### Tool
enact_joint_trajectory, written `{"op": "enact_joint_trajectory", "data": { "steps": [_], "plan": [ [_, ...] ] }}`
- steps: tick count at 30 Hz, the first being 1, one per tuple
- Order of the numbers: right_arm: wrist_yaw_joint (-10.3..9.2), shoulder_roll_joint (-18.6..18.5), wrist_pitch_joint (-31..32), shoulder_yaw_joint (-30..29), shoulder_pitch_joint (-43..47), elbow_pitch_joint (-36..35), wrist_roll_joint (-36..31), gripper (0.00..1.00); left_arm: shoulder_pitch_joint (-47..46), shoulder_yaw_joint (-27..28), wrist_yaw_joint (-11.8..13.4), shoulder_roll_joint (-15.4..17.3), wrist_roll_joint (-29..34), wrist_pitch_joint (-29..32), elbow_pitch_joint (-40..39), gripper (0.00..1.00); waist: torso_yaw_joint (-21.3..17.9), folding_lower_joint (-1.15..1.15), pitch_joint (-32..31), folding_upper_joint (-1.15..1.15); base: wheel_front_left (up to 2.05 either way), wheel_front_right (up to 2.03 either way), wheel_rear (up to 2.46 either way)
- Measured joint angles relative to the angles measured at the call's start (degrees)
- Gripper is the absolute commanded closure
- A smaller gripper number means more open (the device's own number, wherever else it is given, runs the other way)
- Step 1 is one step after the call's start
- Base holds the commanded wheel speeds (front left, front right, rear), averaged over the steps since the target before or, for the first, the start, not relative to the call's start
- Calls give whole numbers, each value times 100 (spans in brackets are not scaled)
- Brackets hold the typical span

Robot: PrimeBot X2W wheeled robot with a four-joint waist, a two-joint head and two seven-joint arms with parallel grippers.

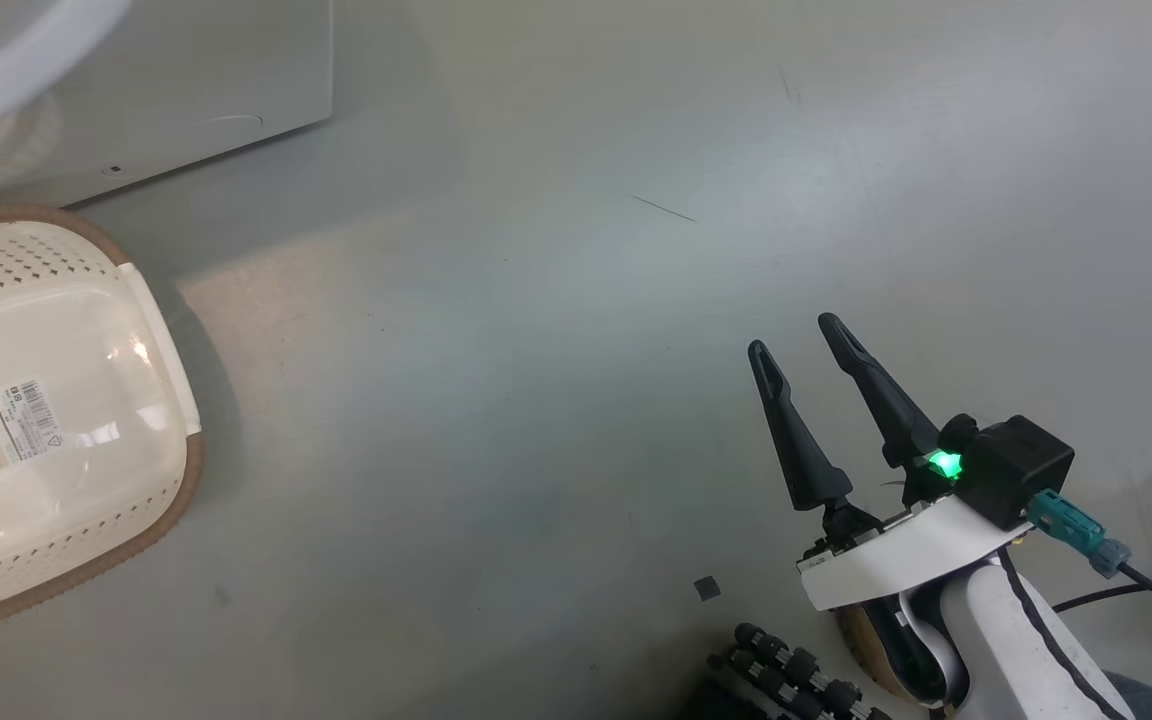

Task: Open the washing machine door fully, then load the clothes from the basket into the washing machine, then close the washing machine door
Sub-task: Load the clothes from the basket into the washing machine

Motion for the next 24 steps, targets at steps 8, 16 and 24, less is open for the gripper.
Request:
{"op": "enact_joint_trajectory", "data": {
  "steps": [8,16,24],
  "plan": [
    [0,0,0,86,27,-15,1,0,0,-164,-2,68,169,-99,113,100,-70,0,31,0,0,0,0],
    [0,-38,0,171,104,24,2,0,151,-461,-34,204,477,-99,490,91,-141,0,-60,0,0,0,0],
    [0,-78,0,143,134,29,29,0,141,-544,-27,190,549,-99,756,0,-148,0,-115,0,0,0,0]
  ]
}}
